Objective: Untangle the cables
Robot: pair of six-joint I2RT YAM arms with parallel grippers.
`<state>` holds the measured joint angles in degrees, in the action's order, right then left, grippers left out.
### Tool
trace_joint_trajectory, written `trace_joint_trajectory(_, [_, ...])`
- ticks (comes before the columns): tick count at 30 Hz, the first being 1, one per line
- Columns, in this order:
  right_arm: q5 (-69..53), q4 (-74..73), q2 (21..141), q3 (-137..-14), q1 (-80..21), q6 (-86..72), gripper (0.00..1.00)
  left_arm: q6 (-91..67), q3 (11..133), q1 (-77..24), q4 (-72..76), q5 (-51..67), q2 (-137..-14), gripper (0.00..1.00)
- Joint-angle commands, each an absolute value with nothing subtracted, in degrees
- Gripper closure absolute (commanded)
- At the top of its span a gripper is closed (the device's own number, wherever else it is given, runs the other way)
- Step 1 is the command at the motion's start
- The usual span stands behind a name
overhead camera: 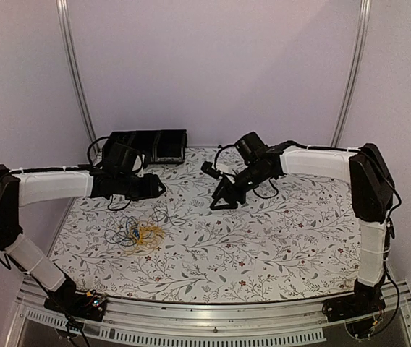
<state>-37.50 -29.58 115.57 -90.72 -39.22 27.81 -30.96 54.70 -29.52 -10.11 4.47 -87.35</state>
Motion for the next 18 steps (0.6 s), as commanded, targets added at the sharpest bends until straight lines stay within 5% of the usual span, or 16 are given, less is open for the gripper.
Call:
trace_joint_trajectory(1, [-39.0, -30.0, 120.5, -94.2, -43.1, 26.4, 0.41, -33.4, 51.8, -29.9, -8.1, 2.1, -90.6, 0.45])
trace_joint_trajectory(18, [-33.3, -24.7, 138.8, -109.2, -47.3, 20.4, 0.37, -35.3, 49.8, -29.9, -5.3, 5.0, -98.7, 0.59])
